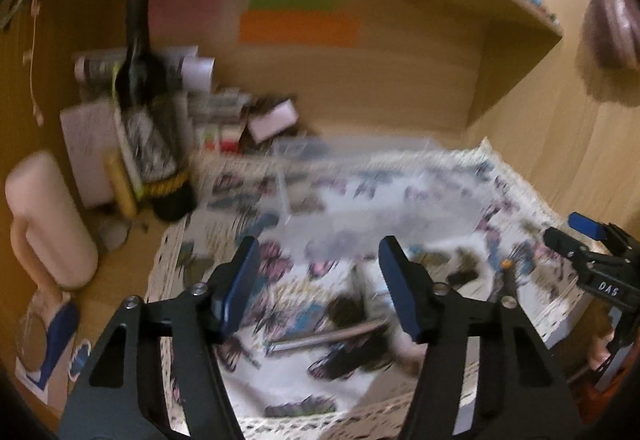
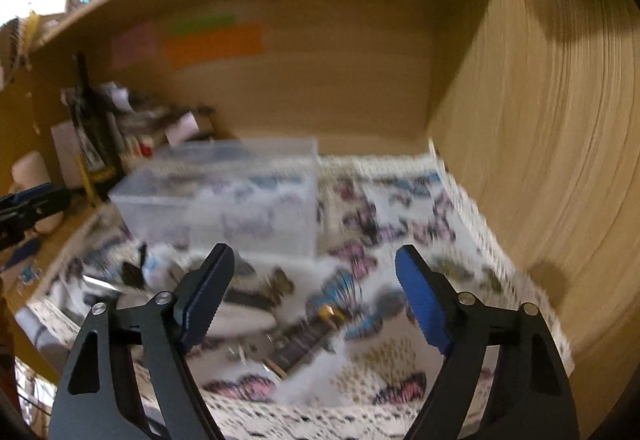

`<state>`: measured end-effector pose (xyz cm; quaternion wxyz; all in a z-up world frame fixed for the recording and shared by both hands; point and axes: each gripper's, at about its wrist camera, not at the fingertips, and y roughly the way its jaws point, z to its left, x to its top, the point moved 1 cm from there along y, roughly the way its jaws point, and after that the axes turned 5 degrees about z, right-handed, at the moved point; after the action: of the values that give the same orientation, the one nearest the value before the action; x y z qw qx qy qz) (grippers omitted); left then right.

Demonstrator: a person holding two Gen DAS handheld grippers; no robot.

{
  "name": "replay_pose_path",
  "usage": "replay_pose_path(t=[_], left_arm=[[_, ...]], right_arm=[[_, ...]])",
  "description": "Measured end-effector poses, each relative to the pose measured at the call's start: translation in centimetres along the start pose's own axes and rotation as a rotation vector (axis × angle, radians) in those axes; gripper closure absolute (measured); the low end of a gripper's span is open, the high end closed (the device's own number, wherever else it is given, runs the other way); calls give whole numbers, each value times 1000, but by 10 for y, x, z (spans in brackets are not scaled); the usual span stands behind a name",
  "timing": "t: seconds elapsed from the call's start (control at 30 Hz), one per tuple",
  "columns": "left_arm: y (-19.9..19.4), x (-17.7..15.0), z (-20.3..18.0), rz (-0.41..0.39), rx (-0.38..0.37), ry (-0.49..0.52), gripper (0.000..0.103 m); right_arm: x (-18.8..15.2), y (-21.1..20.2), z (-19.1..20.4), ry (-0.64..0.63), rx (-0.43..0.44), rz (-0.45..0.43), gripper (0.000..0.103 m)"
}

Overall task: Organize rigid objects
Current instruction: 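Lower both grippers toward the loose items beside the clear box, then grasp the silver metal cylinder with the left gripper while the right grasps the yellow-capped tube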

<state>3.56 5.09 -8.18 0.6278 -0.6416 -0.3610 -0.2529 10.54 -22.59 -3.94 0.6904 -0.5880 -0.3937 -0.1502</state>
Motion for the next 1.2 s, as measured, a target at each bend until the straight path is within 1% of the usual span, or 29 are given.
replay_pose_path(t=[0.1,0.23,0.3,0.43,0.7,0.77,0.83,0.87,0.9,0.93,1.0,1.1,1.2], left_arm=[[14,-12,13,65,2,-19,44],[32,-29,21,150,11,-17,44],[42,-37,21,194,-4,-10,44],[60,-45,12,257,-42,11,44],[72,-52,-5,307,-81,57,45],[71,-55,-10,296,-57,80,47],[68,-55,-12,300,-74,81,62],[68,-55,-13,306,-84,78,66],[67,-55,-15,311,-92,77,71],[66,-56,-17,314,-95,80,75],[63,-57,-22,320,-107,97,80],[60,-58,-29,329,-117,119,83],[64,-55,-33,343,-129,127,84]], right_arm=[[-13,12,-7,14,-10,55,24],[-27,22,-11,30,8,110,24],[-32,26,-9,30,20,127,24],[-39,32,-4,23,40,155,24],[-46,46,1,29,57,195,24],[-48,49,0,31,54,200,24],[-50,51,-1,30,41,201,24],[-50,52,-1,30,36,201,25],[-51,52,-3,30,31,202,31],[-51,53,-4,29,27,204,34],[-52,53,-7,36,26,201,40],[-52,53,-10,33,12,196,54],[-51,55,-11,28,5,194,58]])
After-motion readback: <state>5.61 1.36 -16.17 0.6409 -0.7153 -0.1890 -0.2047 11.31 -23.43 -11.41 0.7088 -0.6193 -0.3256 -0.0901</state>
